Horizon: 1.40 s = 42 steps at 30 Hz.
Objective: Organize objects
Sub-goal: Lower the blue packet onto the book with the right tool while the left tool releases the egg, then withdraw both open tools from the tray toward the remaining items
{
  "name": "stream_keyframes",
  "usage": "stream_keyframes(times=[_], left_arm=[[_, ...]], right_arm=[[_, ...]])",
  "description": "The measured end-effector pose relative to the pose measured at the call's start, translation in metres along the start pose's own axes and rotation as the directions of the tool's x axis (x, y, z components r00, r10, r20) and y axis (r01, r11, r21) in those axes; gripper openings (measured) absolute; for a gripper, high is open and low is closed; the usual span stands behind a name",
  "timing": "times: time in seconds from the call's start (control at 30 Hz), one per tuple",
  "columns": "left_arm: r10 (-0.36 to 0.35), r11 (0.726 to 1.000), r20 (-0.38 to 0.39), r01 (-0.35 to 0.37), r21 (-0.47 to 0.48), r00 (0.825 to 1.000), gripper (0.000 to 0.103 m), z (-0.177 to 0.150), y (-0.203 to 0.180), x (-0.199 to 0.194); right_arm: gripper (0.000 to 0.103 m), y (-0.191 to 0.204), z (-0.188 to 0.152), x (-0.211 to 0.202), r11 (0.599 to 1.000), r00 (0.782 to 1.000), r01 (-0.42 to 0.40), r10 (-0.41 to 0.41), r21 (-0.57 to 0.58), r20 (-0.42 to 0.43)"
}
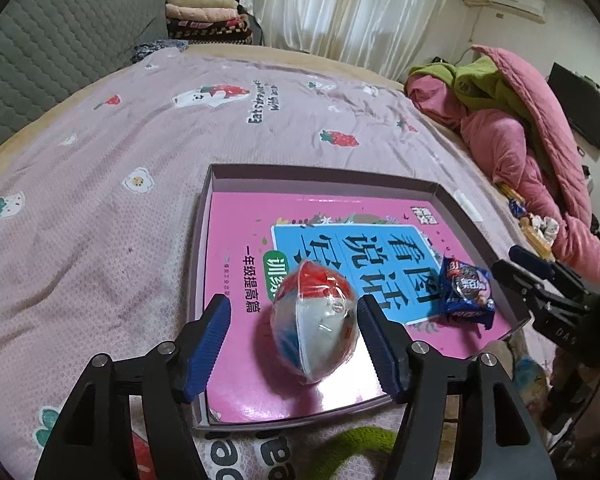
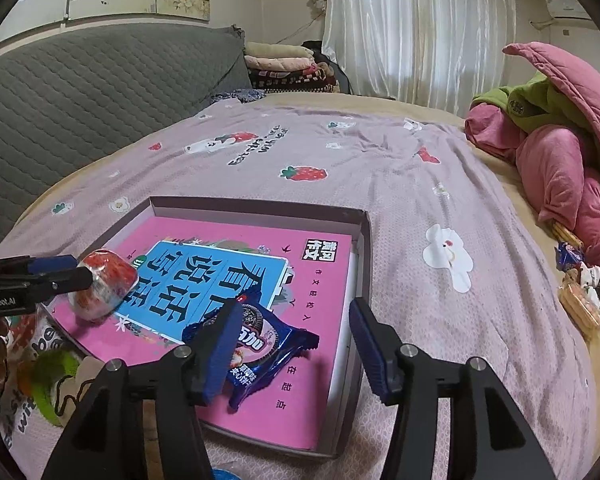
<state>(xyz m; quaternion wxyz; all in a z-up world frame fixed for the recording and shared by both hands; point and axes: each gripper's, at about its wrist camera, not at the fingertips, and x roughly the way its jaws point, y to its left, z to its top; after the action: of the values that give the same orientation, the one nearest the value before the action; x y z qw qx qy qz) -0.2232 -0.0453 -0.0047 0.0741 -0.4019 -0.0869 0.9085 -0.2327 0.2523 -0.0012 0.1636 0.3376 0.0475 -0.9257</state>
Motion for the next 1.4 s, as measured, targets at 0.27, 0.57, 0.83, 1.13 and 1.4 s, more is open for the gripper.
stream_keyframes(times=[0.27, 0.57, 0.83, 1.13, 1.4], left_arm=[[0.003, 1.0, 0.043, -0.002, -0.006, 0.999, 0.068, 0.004, 0.002, -0.02], [0.034, 0.999, 0.098, -0.035, 0.014, 0.995, 0.068, -0.005, 0.001, -0.049], [0.041, 0.999, 0.115, -0.044, 0.022, 0.993, 0.068, -0.02, -0.011, -0.066], [0.047, 0.999, 0.096, -0.047, 0.007, 0.994, 0.068, -0.038, -0.018, -0.075], [0.065, 0.998, 0.092, -0.067, 0.019, 0.994, 0.068, -0.048, -0.031, -0.087]], right_arm=[[0.063, 0.002, 0.002, -0.004, 1.0, 1.0, -0.009, 0.01, -0.007, 0.008], [0.069, 0.004, 0.005, -0.011, 1.0, 0.999, -0.023, 0.023, -0.005, 0.026], [0.071, 0.005, 0.007, -0.023, 0.999, 0.998, -0.038, 0.038, 0.003, 0.05], [0.072, 0.004, 0.007, -0.038, 0.998, 0.995, -0.06, 0.06, 0.006, 0.075], [0.076, 0.006, 0.003, -0.055, 0.997, 0.992, -0.081, 0.081, -0.003, 0.095]])
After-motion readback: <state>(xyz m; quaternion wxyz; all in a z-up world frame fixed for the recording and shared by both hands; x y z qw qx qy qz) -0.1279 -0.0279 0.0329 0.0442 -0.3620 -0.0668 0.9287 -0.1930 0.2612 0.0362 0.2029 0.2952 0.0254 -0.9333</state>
